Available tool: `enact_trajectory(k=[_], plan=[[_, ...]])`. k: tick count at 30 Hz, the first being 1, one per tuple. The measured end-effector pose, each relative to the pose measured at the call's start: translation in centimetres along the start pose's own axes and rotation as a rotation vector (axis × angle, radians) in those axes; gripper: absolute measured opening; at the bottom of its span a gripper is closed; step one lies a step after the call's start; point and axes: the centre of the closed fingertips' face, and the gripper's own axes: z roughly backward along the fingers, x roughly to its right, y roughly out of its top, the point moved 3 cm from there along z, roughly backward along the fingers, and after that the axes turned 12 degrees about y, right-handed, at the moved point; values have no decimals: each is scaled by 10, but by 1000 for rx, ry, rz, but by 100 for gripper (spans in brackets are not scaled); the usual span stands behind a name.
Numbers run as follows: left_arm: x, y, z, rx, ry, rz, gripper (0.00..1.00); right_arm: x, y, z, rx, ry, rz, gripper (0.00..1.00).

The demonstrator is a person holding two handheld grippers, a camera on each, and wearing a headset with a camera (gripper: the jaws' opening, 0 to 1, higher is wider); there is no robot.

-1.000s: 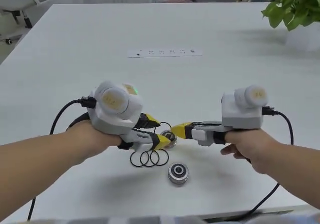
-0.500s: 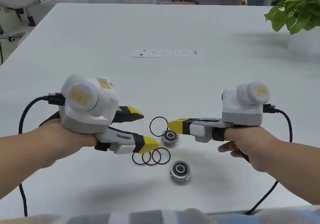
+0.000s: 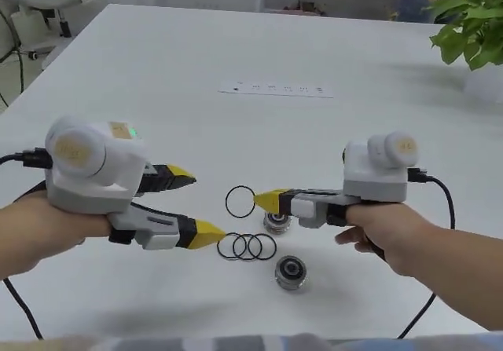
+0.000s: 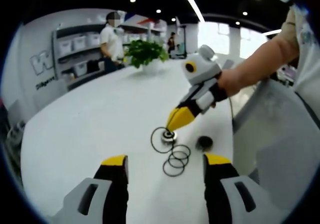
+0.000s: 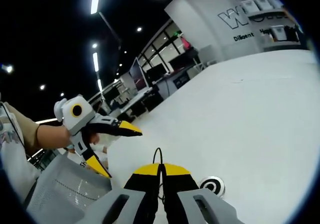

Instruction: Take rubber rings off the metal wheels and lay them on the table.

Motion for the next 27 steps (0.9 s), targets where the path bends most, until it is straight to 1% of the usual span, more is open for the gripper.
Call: enact_trajectory(k=[3, 6, 12, 16, 24, 27], plan=[[-2, -5, 6, -4, 11, -1, 63, -3, -2, -5, -14, 11, 1, 0], [-4, -7, 11, -4, 21, -4, 65, -5, -5, -10, -26, 18, -1, 0], [-4, -11, 20, 0, 29, 8, 68, -9, -11, -20, -61, 30, 1, 0], [-6, -14, 23, 0, 39, 15, 69, -7, -18, -25, -94, 30, 2, 0], [-8, -21, 31, -6, 56, 33, 70, -4, -30, -33, -139, 26, -3, 0], [-9, -24, 34, -8, 64, 39, 70, -1, -36, -36, -167, 19, 1, 0]])
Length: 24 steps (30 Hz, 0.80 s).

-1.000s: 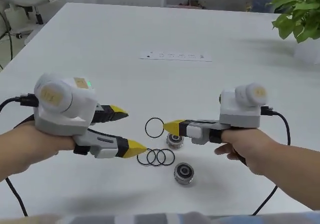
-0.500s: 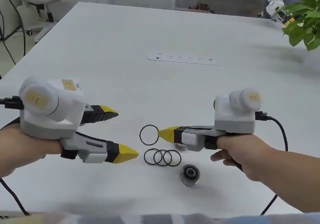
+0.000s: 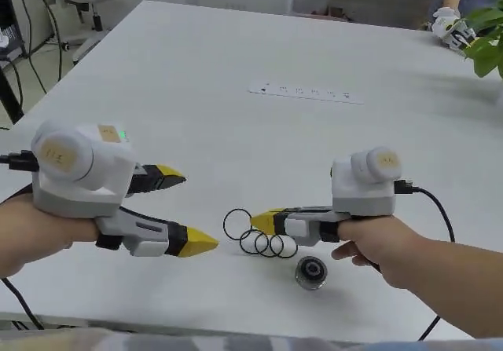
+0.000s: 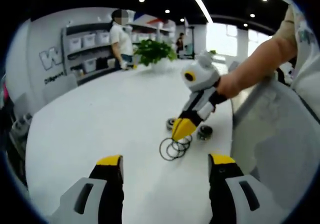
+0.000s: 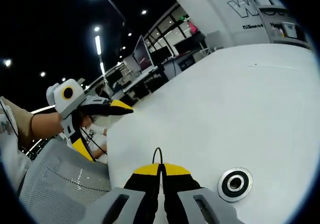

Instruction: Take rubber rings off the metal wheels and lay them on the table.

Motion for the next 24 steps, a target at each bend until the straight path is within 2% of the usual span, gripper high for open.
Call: enact_trajectory(k=[10, 17, 24], plan=[[-2, -7, 6, -14, 10, -2, 70, 4, -11, -7, -53, -14, -2, 0], [-2, -12, 8, -25, 9, 4, 70, 7, -14, -9, -69, -25, 2, 0], [-1, -14, 9, -32, 11, 7, 69, 14, -17, -8, -95, -60, 14, 0]])
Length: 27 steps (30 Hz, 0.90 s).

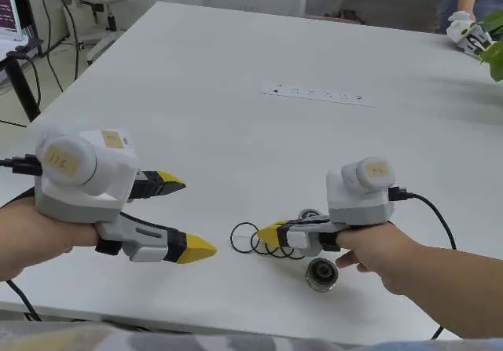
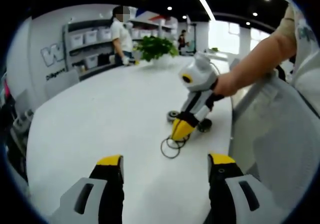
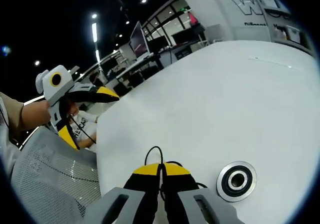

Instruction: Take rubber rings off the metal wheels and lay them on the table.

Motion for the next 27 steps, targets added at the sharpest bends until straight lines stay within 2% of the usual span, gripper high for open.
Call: enact_trajectory(k=[8, 19, 27], plan=[[2, -2, -1, -12, -6, 0, 69, 2, -2, 2, -13, -13, 19, 1], [5, -1, 0, -18, -12, -6, 68, -3, 5, 4, 14, 2, 26, 10], [7, 3, -1, -8, -11, 11, 68, -8, 14, 21, 72, 6, 22, 15]])
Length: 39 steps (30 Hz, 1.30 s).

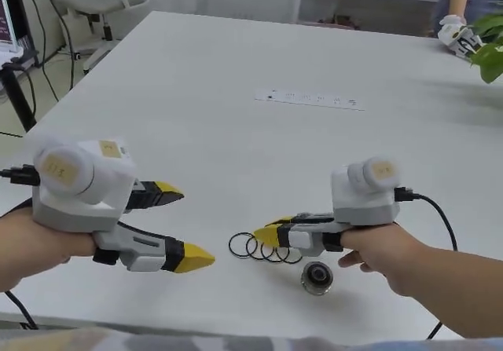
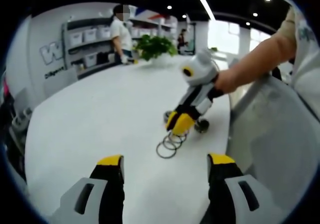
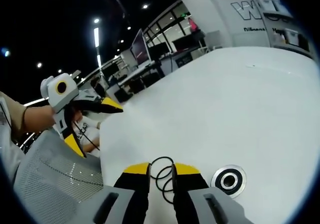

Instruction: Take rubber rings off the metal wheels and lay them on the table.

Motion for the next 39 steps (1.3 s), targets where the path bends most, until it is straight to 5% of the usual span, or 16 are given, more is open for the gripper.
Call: enact_trajectory(k=[12, 22, 33, 39], plan=[[6, 7, 1, 15, 2, 45, 69, -7, 22, 34, 105, -5, 1, 24], [12, 18, 4, 25, 8, 38, 69, -10, 31, 71, 139, -35, 70, 30], [17, 26, 9, 39, 16, 34, 70, -13, 22, 110, 160, -87, 120, 43], [19, 27, 13, 41, 24, 38, 71, -20, 12, 124, 129, -115, 170, 51]])
